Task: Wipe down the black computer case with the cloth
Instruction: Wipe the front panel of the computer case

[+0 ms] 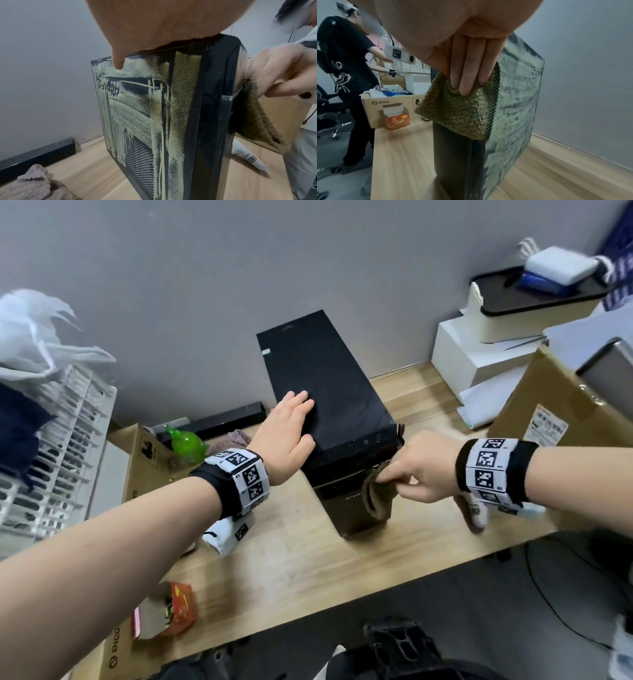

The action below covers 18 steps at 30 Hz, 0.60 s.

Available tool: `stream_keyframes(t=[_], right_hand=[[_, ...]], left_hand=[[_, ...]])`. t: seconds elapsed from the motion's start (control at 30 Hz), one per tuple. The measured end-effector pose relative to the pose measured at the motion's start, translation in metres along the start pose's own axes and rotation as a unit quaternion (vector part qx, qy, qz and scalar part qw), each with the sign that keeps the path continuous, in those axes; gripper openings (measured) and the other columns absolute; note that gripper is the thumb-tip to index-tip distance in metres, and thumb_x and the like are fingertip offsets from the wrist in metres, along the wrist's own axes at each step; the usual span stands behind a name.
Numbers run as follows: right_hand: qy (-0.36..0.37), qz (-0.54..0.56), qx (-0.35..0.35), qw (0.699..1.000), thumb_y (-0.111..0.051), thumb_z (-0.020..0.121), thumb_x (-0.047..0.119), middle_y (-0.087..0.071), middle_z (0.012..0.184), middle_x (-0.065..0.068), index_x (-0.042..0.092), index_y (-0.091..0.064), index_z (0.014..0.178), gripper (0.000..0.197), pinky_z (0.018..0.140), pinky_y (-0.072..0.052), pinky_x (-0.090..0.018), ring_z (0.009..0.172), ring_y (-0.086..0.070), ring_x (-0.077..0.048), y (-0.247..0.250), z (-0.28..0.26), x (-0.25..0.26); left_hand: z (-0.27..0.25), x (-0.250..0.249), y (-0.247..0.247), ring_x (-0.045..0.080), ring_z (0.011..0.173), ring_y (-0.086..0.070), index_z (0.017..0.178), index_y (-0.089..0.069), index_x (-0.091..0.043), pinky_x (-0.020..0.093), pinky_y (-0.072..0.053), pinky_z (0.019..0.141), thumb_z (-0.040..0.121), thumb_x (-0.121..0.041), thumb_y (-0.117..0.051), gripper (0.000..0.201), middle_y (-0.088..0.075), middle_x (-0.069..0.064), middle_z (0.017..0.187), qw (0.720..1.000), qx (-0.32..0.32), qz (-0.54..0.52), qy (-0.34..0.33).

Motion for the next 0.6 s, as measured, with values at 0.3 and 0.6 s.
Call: stream_keyframes(t=[0.3, 0.6], right_hand=[[-0.064, 0.071, 0.050, 0.994, -0.055, 0.081, 0.032, -0.072, 0.090, 0.012, 0.034, -0.067, 0.109, 0.031, 0.066, -0.052, -0.025, 0.082, -0.068, -0.015, -0.061, -0.015, 0.002], [-0.008, 0.051, -0.227, 0.973, -0.062, 0.082, 0.026, -0.067, 0.076, 0.009, 0.022, -0.073, 0.099, 0.020, 0.051, -0.048, -0.025, 0.064, -0.061, -0.012, 0.026, -0.005, 0.040]], left_hand=[[0.001, 0.002, -0.003, 0.025, 0.153, -0.004, 0.154, -0.025, -0.006, 0.040, -0.009, 0.124, 0.083, -0.030, -0.030, 0.075, -0.015, 0.010, 0.164, 1.000, 0.024, 0.011, 0.012], [0.003, 0.003, -0.002, 0.023, 0.153, -0.003, 0.154, -0.024, -0.008, 0.040, -0.009, 0.124, 0.082, -0.032, -0.028, 0.077, -0.014, 0.008, 0.165, 0.999, 0.029, 0.018, 0.023]])
Point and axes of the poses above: each hand's wrist, its own z-axis towards the middle knuckle, its own y-axis out of the back of the hand, x = y × z, the point moved 7 cm from there along z, towards the middle knuckle
